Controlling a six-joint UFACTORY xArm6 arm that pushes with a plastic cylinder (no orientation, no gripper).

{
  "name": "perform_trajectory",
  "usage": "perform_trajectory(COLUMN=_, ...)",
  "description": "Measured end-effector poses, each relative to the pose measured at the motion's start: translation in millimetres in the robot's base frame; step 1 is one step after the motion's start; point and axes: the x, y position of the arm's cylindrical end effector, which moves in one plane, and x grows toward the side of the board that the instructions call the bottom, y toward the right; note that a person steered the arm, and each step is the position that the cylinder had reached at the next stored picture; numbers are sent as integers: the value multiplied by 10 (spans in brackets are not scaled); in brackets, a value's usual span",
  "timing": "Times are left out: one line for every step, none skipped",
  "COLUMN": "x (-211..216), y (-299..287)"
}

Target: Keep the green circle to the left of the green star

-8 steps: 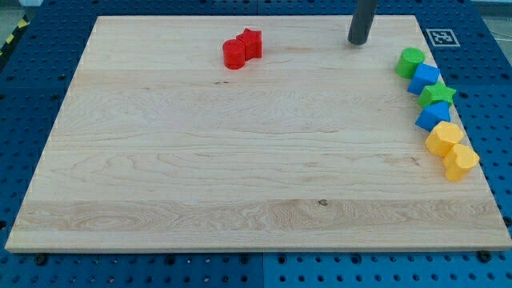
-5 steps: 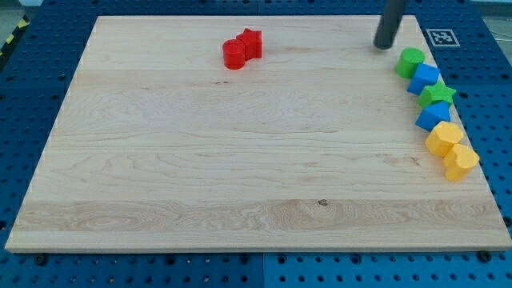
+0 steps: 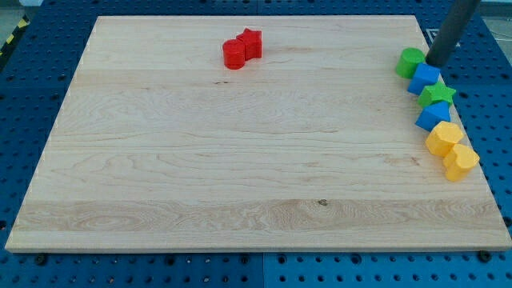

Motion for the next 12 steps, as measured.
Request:
perform_trajectory(x=0, y=-235)
perform_trajectory(x=0, y=-440)
perform_trajectory(x=0, y=-531)
perform_trajectory(x=0, y=-531)
perform_trajectory(x=-80, y=-538)
perform_trajectory(x=-78, y=-780)
perform_trajectory(x=-76, y=-1024)
perform_trajectory(x=8, y=-1194)
perform_trajectory(x=194, y=-1156)
perform_trajectory(x=242, y=-1067)
perform_trajectory(x=259, y=-1234)
perform_trajectory(x=259, y=-1034)
